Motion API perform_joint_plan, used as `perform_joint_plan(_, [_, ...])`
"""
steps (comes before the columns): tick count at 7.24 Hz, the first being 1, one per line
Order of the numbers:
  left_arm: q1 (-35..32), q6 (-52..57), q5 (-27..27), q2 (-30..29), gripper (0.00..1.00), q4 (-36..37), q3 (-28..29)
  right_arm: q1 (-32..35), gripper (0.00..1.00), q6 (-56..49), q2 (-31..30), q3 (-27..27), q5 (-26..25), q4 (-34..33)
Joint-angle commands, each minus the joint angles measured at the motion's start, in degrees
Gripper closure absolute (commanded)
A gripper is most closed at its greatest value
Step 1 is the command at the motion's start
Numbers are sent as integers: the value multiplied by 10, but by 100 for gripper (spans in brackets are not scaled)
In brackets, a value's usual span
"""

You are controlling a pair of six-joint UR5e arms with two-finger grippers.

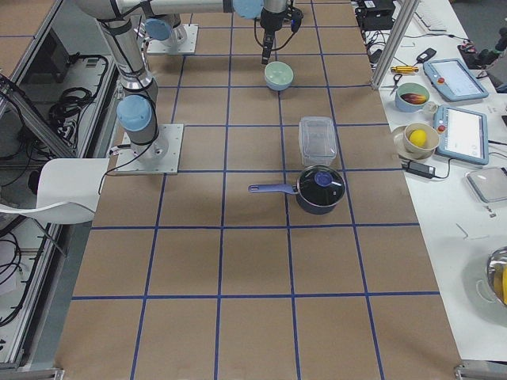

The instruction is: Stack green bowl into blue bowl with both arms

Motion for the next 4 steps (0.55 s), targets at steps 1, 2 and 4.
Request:
perform_joint_plan(1, [-1, 0, 1, -2, 0, -1, -1, 0, 0, 1, 0, 0, 0, 3])
perform_joint_plan(2, [-1, 0, 2, -5, 0, 0, -2, 0, 0, 1, 0, 0, 0, 4])
perform_joint_plan(4, [0, 1, 4, -5, 0, 2, -2, 1, 0, 2, -1, 0, -4, 4])
